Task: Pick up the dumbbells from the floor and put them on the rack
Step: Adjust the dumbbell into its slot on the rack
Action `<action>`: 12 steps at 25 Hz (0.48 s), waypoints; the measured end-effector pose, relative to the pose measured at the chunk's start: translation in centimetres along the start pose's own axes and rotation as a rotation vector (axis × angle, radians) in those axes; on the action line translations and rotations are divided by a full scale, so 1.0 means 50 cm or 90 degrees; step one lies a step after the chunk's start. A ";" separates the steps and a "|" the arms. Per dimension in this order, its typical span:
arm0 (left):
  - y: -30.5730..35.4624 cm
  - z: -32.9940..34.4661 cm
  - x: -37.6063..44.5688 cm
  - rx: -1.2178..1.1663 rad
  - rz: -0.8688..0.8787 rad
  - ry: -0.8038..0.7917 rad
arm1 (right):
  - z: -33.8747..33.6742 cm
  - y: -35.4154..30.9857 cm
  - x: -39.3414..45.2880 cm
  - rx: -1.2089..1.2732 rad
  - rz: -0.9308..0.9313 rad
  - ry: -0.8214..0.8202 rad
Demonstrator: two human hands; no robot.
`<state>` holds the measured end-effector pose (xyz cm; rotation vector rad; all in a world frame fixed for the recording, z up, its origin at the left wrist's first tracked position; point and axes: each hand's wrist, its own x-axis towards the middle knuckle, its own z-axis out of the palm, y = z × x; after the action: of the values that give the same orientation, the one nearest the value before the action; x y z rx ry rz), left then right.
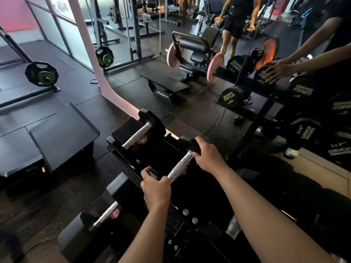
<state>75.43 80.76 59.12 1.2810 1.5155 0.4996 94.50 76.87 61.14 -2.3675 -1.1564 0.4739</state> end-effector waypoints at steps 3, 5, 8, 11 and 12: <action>0.001 -0.006 -0.005 -0.015 -0.005 0.008 | -0.001 -0.011 -0.004 0.013 -0.016 -0.012; 0.010 -0.008 -0.023 -0.035 -0.018 0.021 | -0.020 -0.016 -0.013 0.021 -0.026 -0.014; 0.016 0.003 -0.069 -0.062 -0.059 0.036 | -0.068 -0.005 -0.042 -0.022 -0.049 0.037; 0.002 0.024 -0.126 -0.088 -0.078 0.045 | -0.130 0.035 -0.087 -0.100 -0.060 0.078; -0.006 0.034 -0.149 -0.090 -0.087 0.040 | -0.152 0.053 -0.106 -0.121 -0.055 0.084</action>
<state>75.96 73.49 61.50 1.0528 1.5790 0.5520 96.85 69.27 66.59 -2.4532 -1.2849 0.1819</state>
